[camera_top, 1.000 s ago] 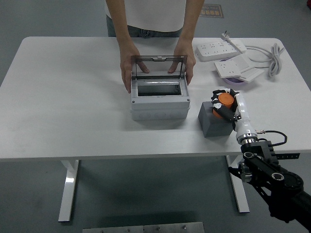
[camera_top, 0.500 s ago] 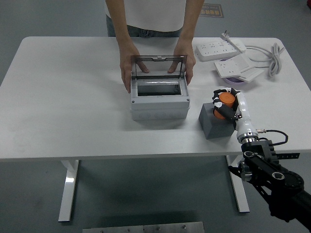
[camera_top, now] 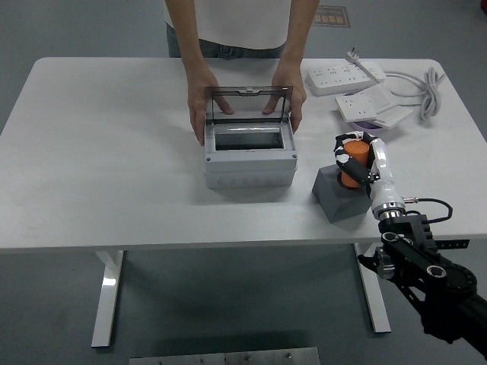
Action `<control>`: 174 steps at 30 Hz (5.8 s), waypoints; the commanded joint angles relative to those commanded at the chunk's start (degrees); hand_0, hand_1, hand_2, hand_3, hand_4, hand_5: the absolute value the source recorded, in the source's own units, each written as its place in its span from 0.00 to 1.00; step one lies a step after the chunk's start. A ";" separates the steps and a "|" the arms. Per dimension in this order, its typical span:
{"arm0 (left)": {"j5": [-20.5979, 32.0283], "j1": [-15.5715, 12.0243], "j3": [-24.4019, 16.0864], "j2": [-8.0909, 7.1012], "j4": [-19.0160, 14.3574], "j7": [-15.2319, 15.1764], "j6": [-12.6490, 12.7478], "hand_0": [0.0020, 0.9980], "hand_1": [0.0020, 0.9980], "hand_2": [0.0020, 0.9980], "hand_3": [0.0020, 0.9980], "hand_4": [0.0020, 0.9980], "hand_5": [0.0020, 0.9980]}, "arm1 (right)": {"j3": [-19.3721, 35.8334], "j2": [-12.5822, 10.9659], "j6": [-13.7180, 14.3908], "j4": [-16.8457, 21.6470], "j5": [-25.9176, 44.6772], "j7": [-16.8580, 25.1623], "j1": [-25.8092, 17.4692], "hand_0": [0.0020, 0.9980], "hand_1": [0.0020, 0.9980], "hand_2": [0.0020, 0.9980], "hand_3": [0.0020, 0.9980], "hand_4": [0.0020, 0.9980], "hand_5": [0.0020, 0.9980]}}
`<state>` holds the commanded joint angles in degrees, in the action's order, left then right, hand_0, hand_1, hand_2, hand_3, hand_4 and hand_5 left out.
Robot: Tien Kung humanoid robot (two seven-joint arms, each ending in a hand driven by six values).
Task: Fetch the battery,place it into the box,close the lid of the box
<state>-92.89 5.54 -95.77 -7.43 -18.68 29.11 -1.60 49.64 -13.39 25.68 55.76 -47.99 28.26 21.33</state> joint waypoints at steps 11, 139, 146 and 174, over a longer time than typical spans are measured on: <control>-0.27 -0.12 -0.24 -0.12 -0.20 0.33 0.04 0.52 0.73 0.59 0.54 0.31 0.00 | -0.38 -1.55 1.84 3.59 -9.21 -5.75 2.65 0.22 0.29 0.34 0.35 0.00 0.00; -1.80 0.42 -1.59 -2.44 -1.05 1.74 -0.19 0.52 0.72 0.58 0.53 0.25 0.00 | -29.08 13.39 -5.91 -19.88 -46.91 -33.13 33.57 0.52 0.39 0.44 0.50 0.83 0.39; -1.98 0.54 -1.64 -2.42 -0.97 1.26 -0.14 0.51 0.72 0.58 0.53 0.25 0.00 | -30.15 13.39 -4.45 -20.23 -45.81 -31.70 33.34 0.52 0.39 0.44 0.50 0.81 0.37; -1.50 0.24 -1.74 -2.88 -1.71 2.67 0.23 0.51 0.72 0.58 0.52 0.24 0.00 | -31.51 13.39 -3.77 -19.14 -37.97 -35.38 35.81 0.38 0.35 0.40 0.46 0.79 0.34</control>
<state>-94.39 5.78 -97.51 -10.31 -20.39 31.78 -1.37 18.14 0.00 21.92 36.62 -85.95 -7.12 57.15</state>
